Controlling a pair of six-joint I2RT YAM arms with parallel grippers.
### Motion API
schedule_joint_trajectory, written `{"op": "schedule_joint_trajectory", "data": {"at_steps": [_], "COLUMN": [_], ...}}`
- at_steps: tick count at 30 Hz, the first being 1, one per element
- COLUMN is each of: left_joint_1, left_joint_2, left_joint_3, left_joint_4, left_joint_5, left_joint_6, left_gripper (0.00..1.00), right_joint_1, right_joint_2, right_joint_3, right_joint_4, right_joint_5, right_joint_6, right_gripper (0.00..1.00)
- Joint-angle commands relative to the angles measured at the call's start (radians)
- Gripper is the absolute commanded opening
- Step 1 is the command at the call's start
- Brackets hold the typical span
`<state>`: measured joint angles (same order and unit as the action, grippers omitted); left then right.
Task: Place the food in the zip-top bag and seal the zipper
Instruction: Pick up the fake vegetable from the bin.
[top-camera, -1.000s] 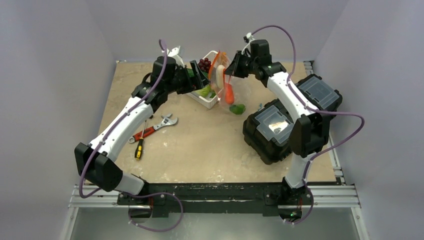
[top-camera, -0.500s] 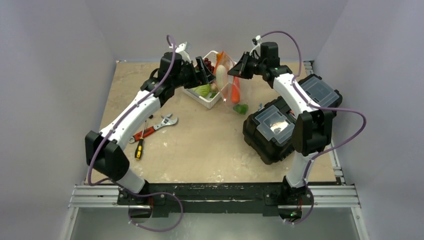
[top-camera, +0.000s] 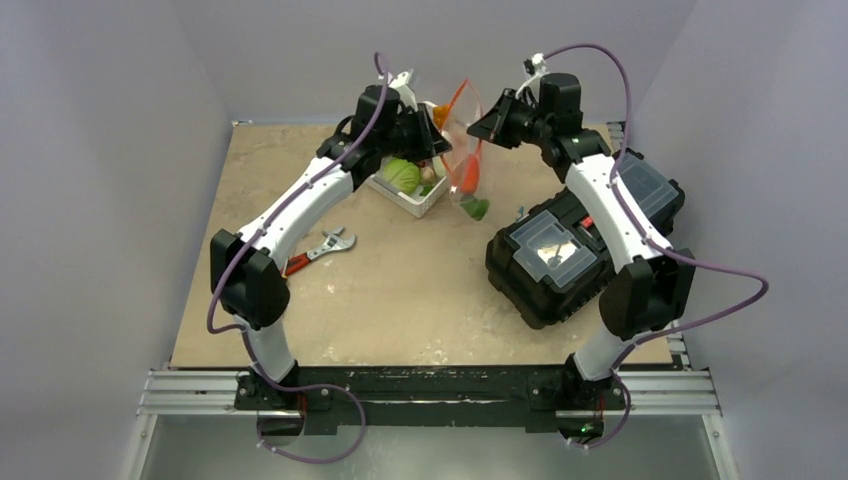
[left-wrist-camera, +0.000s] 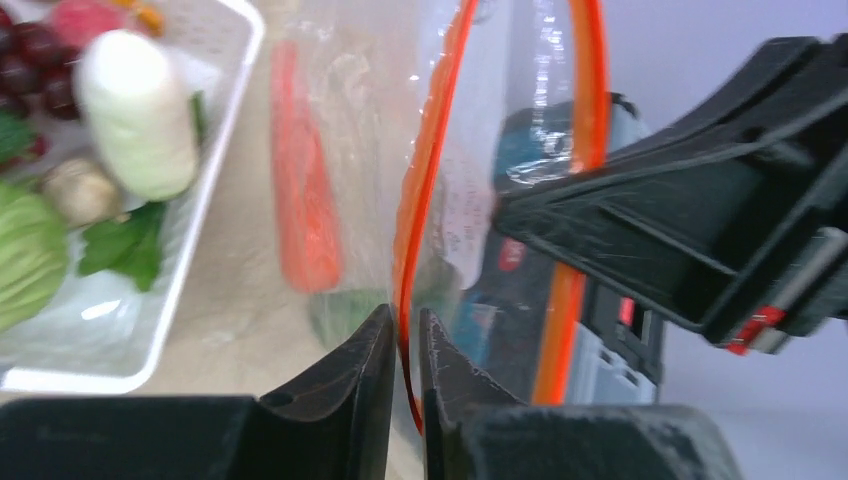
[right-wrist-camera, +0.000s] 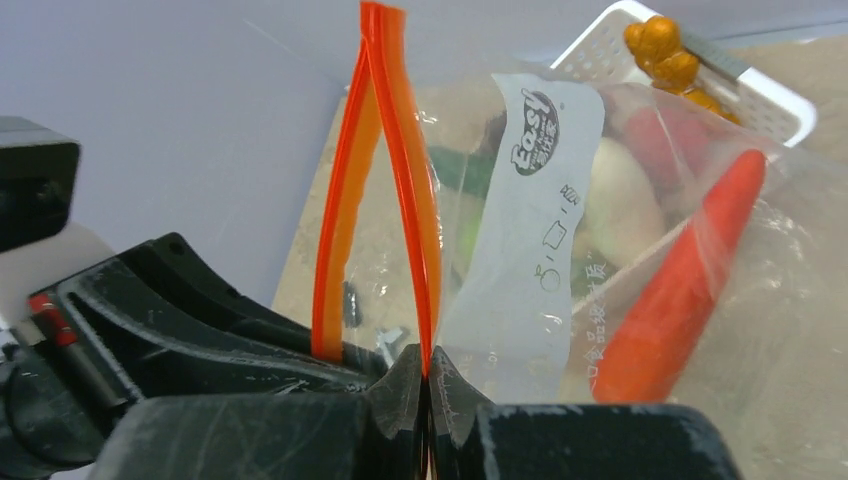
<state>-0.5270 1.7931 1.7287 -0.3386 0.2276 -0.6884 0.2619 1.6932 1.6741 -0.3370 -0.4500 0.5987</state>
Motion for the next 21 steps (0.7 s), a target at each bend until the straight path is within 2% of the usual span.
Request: {"op": "schedule_joint_trajectory", "data": {"at_steps": [1, 5, 6, 8, 10, 12, 16, 21], "left_joint_1": [-0.043, -0.042, -0.038, -0.027, -0.017, -0.018, -0.011, 0.015], "left_joint_2": [0.015, 0.008, 0.020, 0.075, 0.137, 0.151, 0.068, -0.082], "left_joint_3": [0.127, 0.080, 0.083, 0.130, 0.217, 0.222, 0.115, -0.084], "left_joint_4": [0.042, 0.134, 0.127, 0.075, -0.034, -0.059, -0.012, 0.133], "left_joint_5": [0.125, 0.168, 0.159, 0.186, 0.236, 0.237, 0.204, 0.084], "left_joint_6": [-0.014, -0.104, -0.117, -0.129, -0.130, -0.105, -0.009, 0.100], "left_gripper": [0.11, 0.09, 0.04, 0.01, 0.02, 0.14, 0.51, 0.76], "right_joint_1": [0.002, 0.002, 0.001, 0.002, 0.002, 0.002, 0.002, 0.002], "right_joint_2": [-0.093, -0.138, -0.127, -0.099, -0.098, -0.113, -0.144, -0.113], "right_joint_3": [-0.046, -0.169, -0.175, -0.170, -0.178, -0.199, -0.244, -0.226], "right_joint_4": [-0.034, 0.060, 0.057, 0.038, 0.042, 0.053, 0.085, 0.089], "right_joint_5": [0.145, 0.196, 0.211, 0.239, 0.264, 0.292, 0.359, 0.361], "right_joint_6": [-0.072, -0.089, -0.096, -0.105, -0.108, -0.118, -0.131, -0.130], "right_gripper": [0.00, 0.00, 0.00, 0.00, 0.00, 0.00, 0.00, 0.00]}}
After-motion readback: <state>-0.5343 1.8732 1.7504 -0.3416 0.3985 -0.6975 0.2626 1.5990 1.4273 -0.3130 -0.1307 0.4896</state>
